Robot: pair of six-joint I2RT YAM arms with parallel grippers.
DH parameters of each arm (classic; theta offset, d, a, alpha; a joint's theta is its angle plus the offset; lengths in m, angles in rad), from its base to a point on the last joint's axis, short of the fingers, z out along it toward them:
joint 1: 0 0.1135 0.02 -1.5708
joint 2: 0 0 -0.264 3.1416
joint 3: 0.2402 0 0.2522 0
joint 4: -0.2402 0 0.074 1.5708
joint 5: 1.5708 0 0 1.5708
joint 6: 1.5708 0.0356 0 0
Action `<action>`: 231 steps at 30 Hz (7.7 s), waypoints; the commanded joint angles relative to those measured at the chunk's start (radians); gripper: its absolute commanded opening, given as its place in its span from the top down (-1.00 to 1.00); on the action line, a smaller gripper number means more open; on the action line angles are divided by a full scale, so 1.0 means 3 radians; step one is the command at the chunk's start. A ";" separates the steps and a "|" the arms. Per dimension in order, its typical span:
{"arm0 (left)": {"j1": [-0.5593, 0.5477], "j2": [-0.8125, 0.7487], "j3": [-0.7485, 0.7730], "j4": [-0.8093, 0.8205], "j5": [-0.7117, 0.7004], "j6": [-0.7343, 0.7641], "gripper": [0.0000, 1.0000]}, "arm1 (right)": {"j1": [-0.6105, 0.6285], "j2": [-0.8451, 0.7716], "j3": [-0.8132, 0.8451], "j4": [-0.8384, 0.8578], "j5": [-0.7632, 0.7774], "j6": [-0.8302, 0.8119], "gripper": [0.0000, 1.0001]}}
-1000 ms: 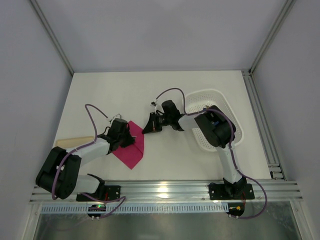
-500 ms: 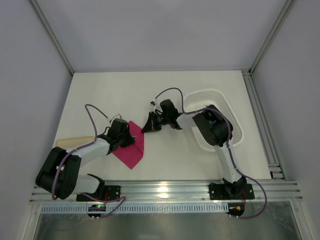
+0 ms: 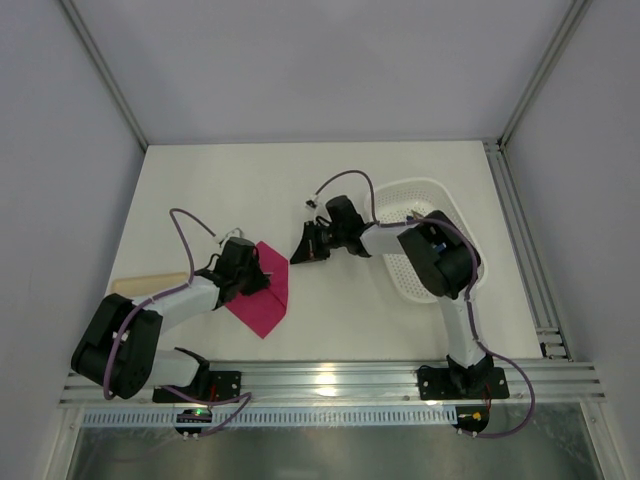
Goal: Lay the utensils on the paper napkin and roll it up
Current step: Roll the napkin at the center of the board.
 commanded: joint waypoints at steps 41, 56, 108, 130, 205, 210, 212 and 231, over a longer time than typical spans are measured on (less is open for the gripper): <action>0.0002 -0.0008 -0.0085 -0.0094 -0.0145 0.0078 1.00 | 0.0372 -0.0282 -0.0642 0.0100 -0.0261 -0.0241 0.92; 0.0002 -0.0054 -0.0100 -0.0124 -0.0145 0.0068 1.00 | 0.0505 -0.0252 -0.0387 0.0478 -0.0511 0.0101 0.92; 0.0002 -0.0151 -0.0116 -0.0160 -0.0119 0.0078 1.00 | 0.0582 -0.0175 -0.0494 0.0008 -0.0363 -0.0226 0.92; 0.0002 -0.0192 -0.0121 -0.0206 -0.0109 0.0145 1.00 | 0.0091 -0.0078 0.1121 -0.1602 0.0271 -0.1207 0.78; 0.0002 -0.0008 0.0166 -0.0293 0.0116 0.0580 1.00 | 0.0357 -0.0599 0.0462 -0.1731 0.1058 -0.0988 0.71; 0.0002 -0.0008 0.0160 -0.0283 0.0136 0.0580 1.00 | 0.0138 -0.0737 0.0371 -0.1823 0.1191 -0.0835 0.19; 0.0002 -0.0003 0.0155 -0.0268 0.0136 0.0580 1.00 | 0.0041 -0.0758 0.0284 -0.1808 0.1120 -0.0758 0.04; 0.0002 -0.0013 0.0145 -0.0222 0.0167 0.0539 1.00 | -0.0001 -0.0400 0.0105 -0.1317 0.0634 -0.0242 -0.23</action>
